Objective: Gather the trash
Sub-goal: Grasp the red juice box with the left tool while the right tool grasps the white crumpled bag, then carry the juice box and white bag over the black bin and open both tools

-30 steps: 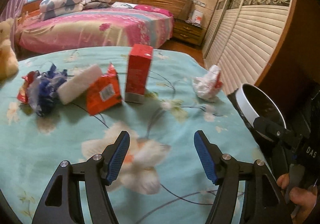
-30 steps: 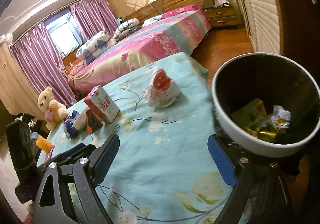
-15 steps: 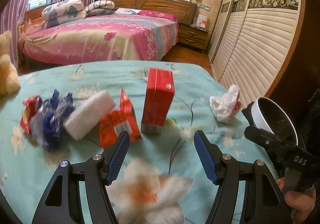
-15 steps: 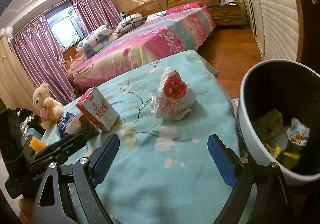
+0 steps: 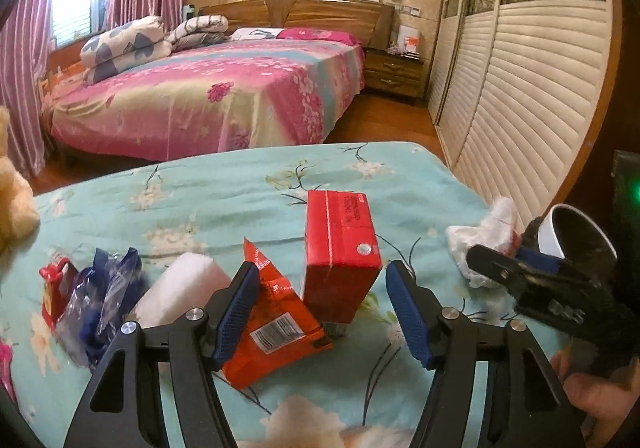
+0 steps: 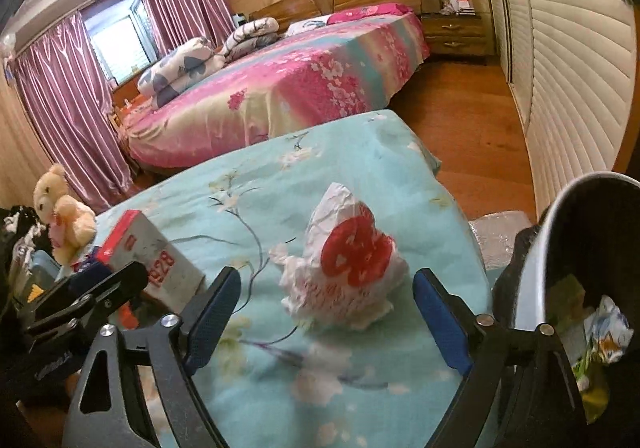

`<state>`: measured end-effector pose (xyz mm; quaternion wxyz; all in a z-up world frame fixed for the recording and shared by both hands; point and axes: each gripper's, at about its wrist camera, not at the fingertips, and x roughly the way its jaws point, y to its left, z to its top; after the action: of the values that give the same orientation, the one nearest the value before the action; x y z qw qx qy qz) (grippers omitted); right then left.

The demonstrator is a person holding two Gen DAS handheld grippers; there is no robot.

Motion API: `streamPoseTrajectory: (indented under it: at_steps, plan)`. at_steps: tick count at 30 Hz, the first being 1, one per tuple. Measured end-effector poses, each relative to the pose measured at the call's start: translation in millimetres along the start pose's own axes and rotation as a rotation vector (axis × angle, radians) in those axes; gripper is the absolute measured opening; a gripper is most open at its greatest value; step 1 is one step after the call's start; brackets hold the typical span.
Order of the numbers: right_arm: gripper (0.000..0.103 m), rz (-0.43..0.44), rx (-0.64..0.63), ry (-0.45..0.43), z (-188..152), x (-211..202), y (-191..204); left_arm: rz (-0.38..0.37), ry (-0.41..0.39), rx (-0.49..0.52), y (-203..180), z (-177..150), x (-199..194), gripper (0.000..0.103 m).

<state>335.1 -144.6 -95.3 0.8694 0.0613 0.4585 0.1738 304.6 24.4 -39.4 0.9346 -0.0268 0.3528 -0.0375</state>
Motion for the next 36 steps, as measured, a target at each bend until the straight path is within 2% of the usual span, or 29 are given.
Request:
streamPoseTrajectory:
  at_steps: [1,2,3,5,8,19,36]
  plan:
    - [0.062,-0.009,0.002,0.009,-1,3,-2,-0.003,0.001,0.010,-1,-1,1,0.048]
    - [0.054,-0.013,0.005,0.015,-1,5,-3,-0.010,0.004,0.020,-3,-1,2,0.037]
    - [0.053,-0.014,0.010,0.011,-1,4,-6,-0.029,0.007,0.028,-3,-1,2,0.029]
    - [0.044,-0.009,0.009,-0.010,-2,-2,-6,-0.028,0.007,0.034,-4,-1,2,0.029]
    - [0.041,0.015,0.013,-0.026,-4,-14,-8,-0.056,0.005,0.015,-1,-4,-1,0.029]
    - [0.041,0.087,0.042,-0.081,-23,-64,-11,-0.155,-0.010,0.004,-11,-24,-37,0.029]
    - [0.041,0.067,0.109,-0.138,-46,-117,-45,-0.253,-0.013,0.080,-47,-38,-63,0.029]
